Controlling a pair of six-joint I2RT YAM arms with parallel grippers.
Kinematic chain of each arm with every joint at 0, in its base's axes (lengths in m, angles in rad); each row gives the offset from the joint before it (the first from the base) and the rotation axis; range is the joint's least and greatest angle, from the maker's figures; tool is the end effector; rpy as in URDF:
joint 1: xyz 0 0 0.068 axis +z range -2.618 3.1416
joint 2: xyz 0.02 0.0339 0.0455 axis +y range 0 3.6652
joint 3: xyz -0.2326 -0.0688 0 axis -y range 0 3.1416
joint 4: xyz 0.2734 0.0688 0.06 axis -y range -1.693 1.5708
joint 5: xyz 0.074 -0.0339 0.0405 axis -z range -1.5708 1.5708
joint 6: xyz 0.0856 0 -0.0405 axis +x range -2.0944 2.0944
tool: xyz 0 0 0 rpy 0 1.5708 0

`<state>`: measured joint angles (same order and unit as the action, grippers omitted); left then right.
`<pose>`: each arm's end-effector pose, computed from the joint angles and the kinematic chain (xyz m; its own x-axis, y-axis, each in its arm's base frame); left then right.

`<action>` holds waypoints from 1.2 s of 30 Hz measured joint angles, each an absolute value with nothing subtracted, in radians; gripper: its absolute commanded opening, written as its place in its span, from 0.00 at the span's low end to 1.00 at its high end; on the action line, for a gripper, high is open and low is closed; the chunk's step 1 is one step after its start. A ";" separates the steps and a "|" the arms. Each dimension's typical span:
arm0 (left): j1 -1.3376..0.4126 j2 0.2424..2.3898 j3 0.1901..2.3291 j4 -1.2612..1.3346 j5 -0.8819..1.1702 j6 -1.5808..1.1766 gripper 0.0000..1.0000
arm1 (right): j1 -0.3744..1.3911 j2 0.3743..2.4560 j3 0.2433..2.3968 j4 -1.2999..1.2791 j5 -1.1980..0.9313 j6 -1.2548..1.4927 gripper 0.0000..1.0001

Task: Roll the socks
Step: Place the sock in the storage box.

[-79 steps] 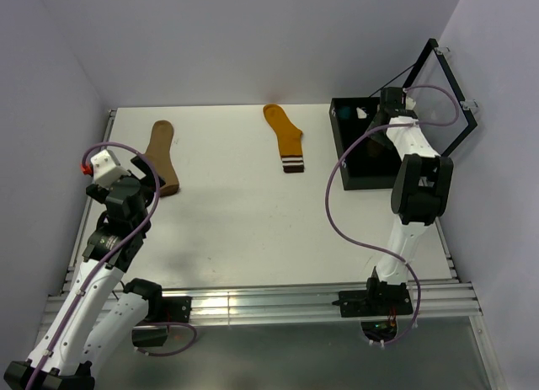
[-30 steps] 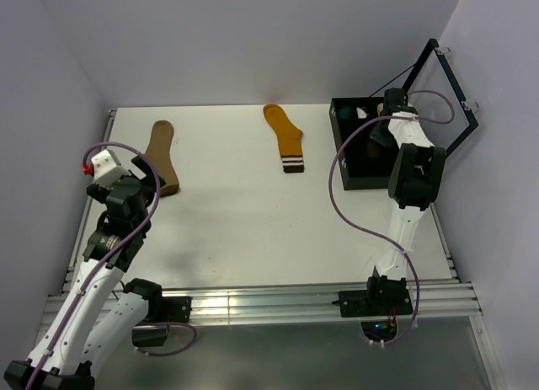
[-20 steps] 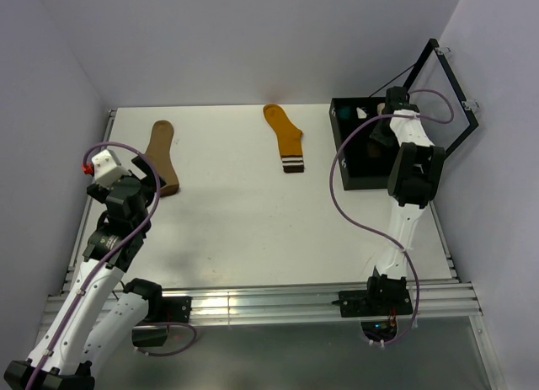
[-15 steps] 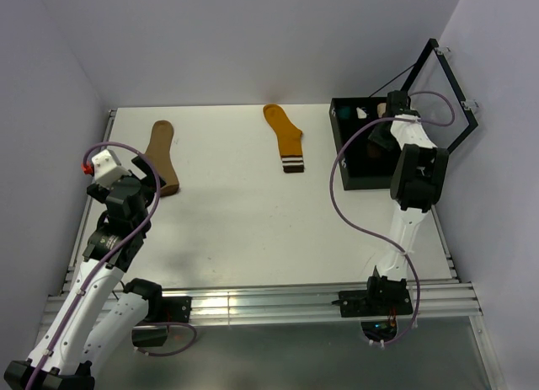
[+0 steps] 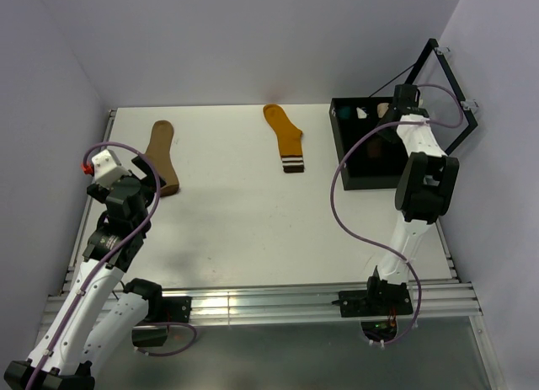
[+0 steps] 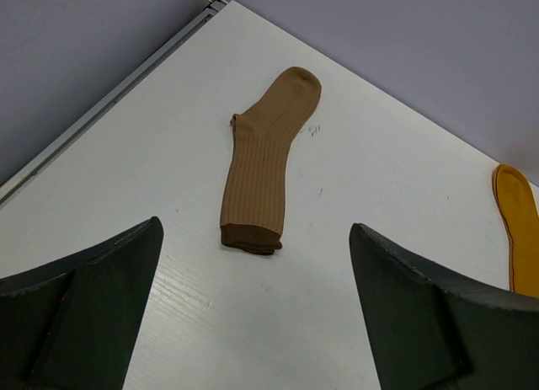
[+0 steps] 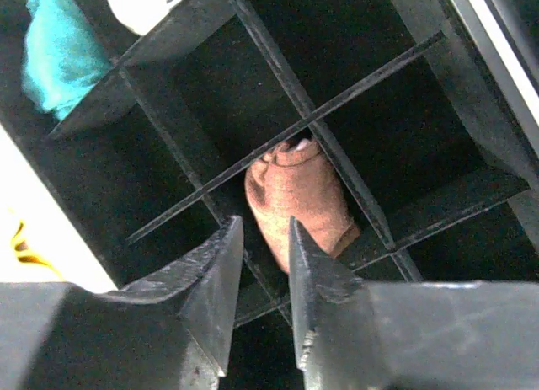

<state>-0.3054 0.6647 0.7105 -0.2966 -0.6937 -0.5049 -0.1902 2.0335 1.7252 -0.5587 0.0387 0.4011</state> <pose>0.2480 -0.0208 0.2947 -0.0332 -0.3795 -0.9246 -0.4292 0.8409 -0.3297 0.4960 -0.0989 0.1742 -0.6059 0.5140 -0.6073 0.4888 0.8427 0.2255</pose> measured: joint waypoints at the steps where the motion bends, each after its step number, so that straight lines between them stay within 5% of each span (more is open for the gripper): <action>1: -0.305 0.665 0.710 -0.297 -0.694 -0.505 0.98 | -0.190 2.033 1.716 -0.548 0.041 0.403 0.31; 12: -0.305 0.664 0.710 -0.297 -0.694 -0.505 0.98 | -0.191 2.112 1.694 -0.522 0.074 0.405 0.12; 22: -0.305 0.662 0.709 -0.297 -0.693 -0.505 0.98 | -0.191 2.191 1.791 -0.587 0.085 0.403 0.11; 36: -0.305 0.643 0.707 -0.297 -0.682 -0.505 0.99 | -0.150 1.941 1.667 -0.533 0.083 0.355 0.55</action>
<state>-0.3054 0.6434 0.7067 -0.2974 -0.6823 -0.5053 -0.1501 1.9408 1.6669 -0.5331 0.0834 0.3550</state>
